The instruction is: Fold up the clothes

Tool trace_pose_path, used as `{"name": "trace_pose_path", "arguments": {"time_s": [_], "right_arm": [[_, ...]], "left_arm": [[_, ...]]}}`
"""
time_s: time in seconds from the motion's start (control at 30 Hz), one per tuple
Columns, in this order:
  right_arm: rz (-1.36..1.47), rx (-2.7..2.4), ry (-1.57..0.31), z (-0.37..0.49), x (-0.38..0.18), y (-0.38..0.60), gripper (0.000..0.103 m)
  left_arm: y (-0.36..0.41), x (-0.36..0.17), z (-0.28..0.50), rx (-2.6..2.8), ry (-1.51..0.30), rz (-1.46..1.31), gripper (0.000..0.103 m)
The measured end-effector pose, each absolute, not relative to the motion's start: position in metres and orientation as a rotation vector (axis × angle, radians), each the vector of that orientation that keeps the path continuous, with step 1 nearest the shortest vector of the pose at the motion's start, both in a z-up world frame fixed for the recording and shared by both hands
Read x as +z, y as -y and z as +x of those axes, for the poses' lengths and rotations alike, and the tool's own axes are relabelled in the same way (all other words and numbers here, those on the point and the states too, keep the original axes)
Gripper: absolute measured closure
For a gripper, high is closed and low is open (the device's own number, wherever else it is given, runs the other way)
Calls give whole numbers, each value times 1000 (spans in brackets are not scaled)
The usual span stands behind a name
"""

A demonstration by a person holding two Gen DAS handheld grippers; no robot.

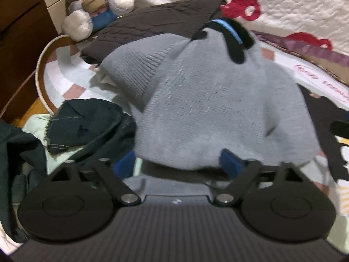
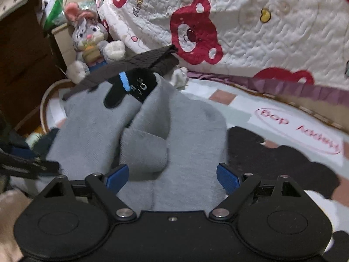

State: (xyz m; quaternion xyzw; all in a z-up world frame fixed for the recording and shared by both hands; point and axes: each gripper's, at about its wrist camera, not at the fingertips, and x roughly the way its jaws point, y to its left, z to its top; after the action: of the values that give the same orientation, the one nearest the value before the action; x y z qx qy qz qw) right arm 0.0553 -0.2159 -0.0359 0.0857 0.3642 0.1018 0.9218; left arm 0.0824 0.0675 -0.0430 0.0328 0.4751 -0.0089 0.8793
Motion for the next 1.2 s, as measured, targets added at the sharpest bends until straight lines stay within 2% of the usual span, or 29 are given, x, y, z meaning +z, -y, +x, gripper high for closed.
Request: {"name": "trace_pose_path", "arguments": {"time_s": [0.17,0.37,0.43,0.5,0.63,0.67,0.73,0.77,0.8,0.87,0.93,1.0,1.03,1.2], "right_arm": [[214,280,-697,65,-31,204,13],[75,255,-715,84,-57,207,12],[69,224,-740,91,-68,218,13],[112,202,-782,99,-77,236,13],[327,170,-851,112,-96,277,13],[395,172,-859,115,-101,287,16],[475,181,-857,119,-110,294,41],[477,173,-844,120,-112,293,71],[479,165,-831,121,-113,292,81],[453,137,-814,124,-114,286,81],[489,108,-810,126,-120,289,76],[585,83,-812,125,-131,299,41],[634,71,-812,125,-137,304,34],[874,8,-808,124,-164,330,33]], "left_arm": [[-74,-48,101,-29,-972,-7,35],[-85,-52,117,18,-874,-76,36],[-95,-52,122,47,-847,-137,33],[-102,-54,126,47,-816,-164,24],[-104,-67,132,8,-871,-188,25],[-106,-71,133,-5,-893,-227,29],[-113,-82,133,-47,-923,-317,43],[-115,-85,132,-50,-924,-322,46],[-116,-88,130,-49,-918,-316,50],[-119,-90,126,-41,-894,-298,55],[-124,-91,123,-36,-873,-319,56],[-133,-94,121,-32,-864,-367,52],[-138,-95,121,-30,-861,-396,52],[-150,-104,125,-42,-888,-486,34]]}}
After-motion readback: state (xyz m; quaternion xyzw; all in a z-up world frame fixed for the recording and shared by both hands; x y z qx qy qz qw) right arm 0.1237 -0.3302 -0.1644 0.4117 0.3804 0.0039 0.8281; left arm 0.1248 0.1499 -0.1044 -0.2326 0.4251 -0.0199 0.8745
